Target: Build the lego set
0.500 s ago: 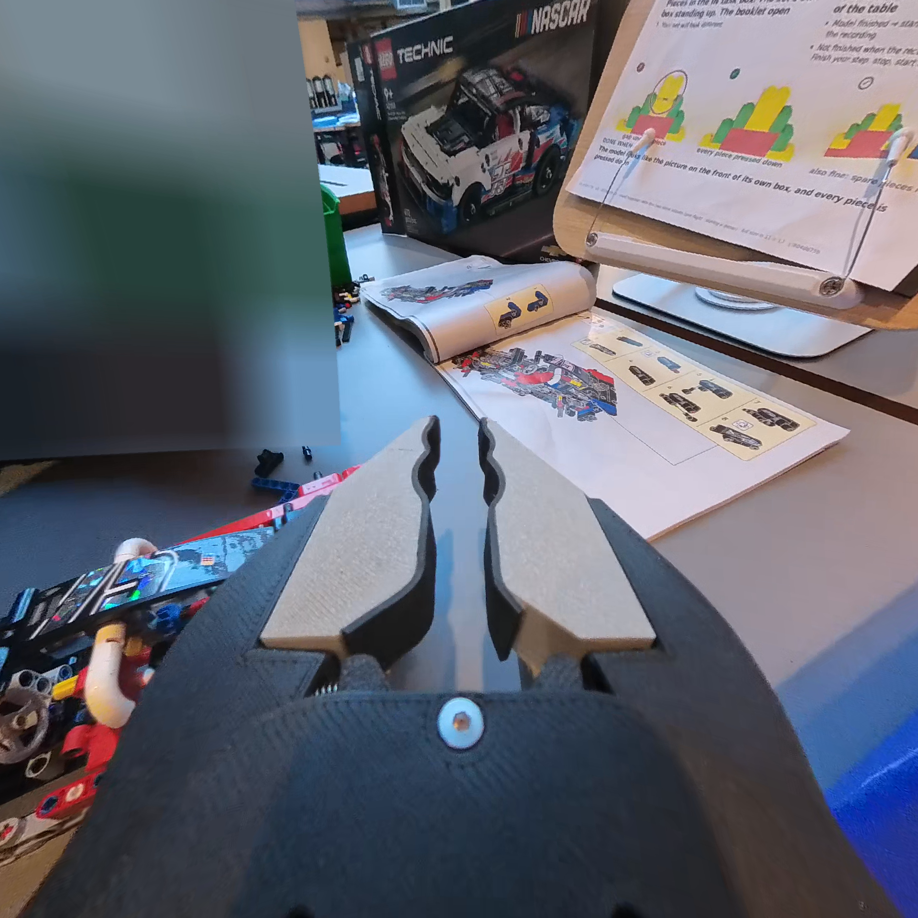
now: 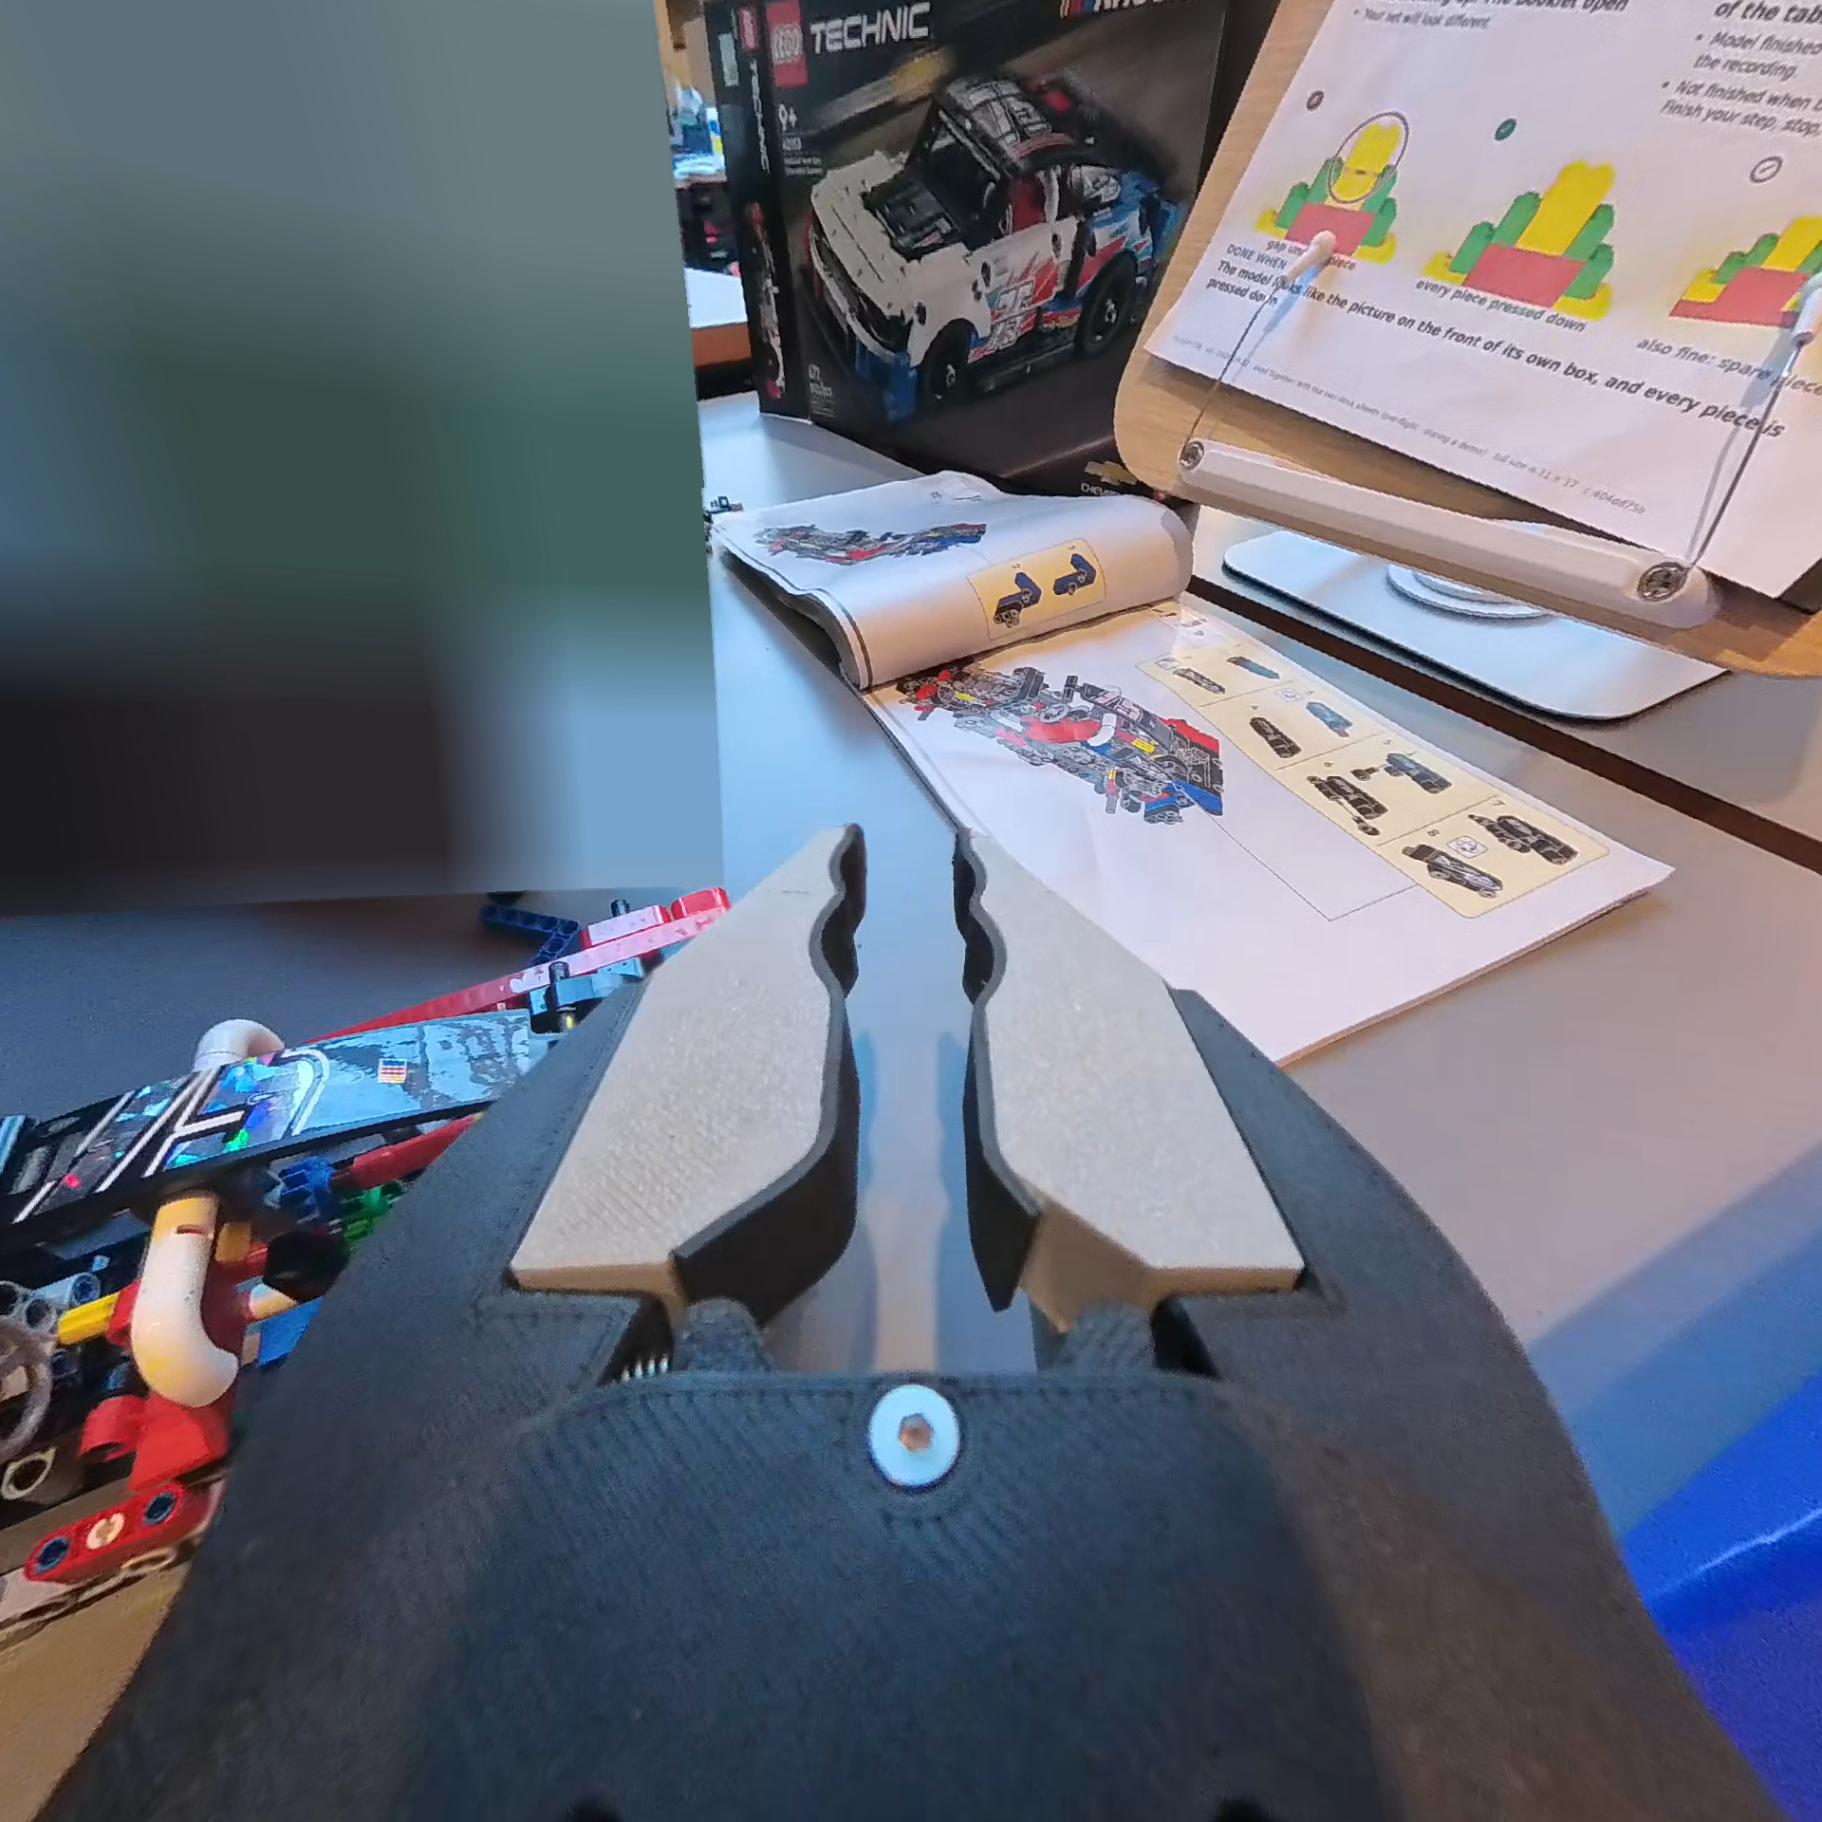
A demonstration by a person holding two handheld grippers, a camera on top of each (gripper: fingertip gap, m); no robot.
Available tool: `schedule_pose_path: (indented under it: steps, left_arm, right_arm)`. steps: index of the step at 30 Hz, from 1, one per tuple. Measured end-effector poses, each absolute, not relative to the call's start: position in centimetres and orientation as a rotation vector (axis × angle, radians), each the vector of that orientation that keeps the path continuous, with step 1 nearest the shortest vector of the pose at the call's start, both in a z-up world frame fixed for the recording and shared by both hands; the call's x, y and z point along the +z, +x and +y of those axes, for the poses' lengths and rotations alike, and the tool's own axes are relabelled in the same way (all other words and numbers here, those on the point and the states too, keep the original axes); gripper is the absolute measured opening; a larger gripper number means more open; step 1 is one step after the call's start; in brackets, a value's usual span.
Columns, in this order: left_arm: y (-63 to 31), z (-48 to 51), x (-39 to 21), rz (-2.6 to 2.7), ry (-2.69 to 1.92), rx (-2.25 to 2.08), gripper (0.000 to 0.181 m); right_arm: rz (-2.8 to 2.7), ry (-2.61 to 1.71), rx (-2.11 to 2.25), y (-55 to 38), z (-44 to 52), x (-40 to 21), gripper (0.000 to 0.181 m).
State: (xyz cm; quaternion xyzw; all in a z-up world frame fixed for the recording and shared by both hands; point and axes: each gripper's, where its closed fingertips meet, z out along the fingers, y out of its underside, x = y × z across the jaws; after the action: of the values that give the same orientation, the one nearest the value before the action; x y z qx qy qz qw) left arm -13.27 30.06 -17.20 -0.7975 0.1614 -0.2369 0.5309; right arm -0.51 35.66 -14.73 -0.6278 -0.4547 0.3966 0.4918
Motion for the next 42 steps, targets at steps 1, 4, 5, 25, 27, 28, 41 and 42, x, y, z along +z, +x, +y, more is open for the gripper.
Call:
schedule_pose_path:
  steps: [1, 4, 5, 25, 27, 28, 41, 42]
  left_arm:
    - [-12.9, 29.8, -17.3, 0.41, -1.911, -0.582, 0.009]
    - [-10.7, 27.8, -17.9, 0.584, -1.93, -0.72, 0.012]
    - [-10.3, 27.2, -18.0, 0.635, -1.926, -0.752, 0.014]
    - [-8.7, 25.3, -22.4, 0.946, -2.112, -0.543, 0.022]
    - [-8.7, 25.2, -23.1, 0.982, -2.139, -0.487, 0.024]
    - [-8.6, 25.1, -23.3, 1.005, -2.145, -0.468, 0.024]
    - [-8.4, 24.9, -23.3, 1.046, -2.11, -0.413, 0.004]
    - [-8.5, 24.9, -23.1, 1.037, -2.101, -0.41, 0.004]
  right_arm:
    - [-1.101, -1.526, 0.957, -0.5, 35.8, -14.9, 0.013]
    - [-1.099, -1.542, 0.979, -0.6, 35.8, -15.4, 0.013]
    - [-1.101, -1.55, 0.99, -0.6, 35.8, -15.6, 0.013]
    - [-1.184, -1.442, 0.978, -1.9, 32.9, -13.8, 0.01]
    - [-1.193, -1.433, 0.978, -2.0, 32.6, -13.6, 0.01]
    - [-1.196, -1.43, 0.981, -2.0, 32.5, -13.6, 0.01]
    - [-1.164, -1.421, 1.003, -2.3, 32.7, -13.3, 0.009]
    - [-1.164, -1.42, 1.005, -2.4, 32.7, -13.4, 0.008]
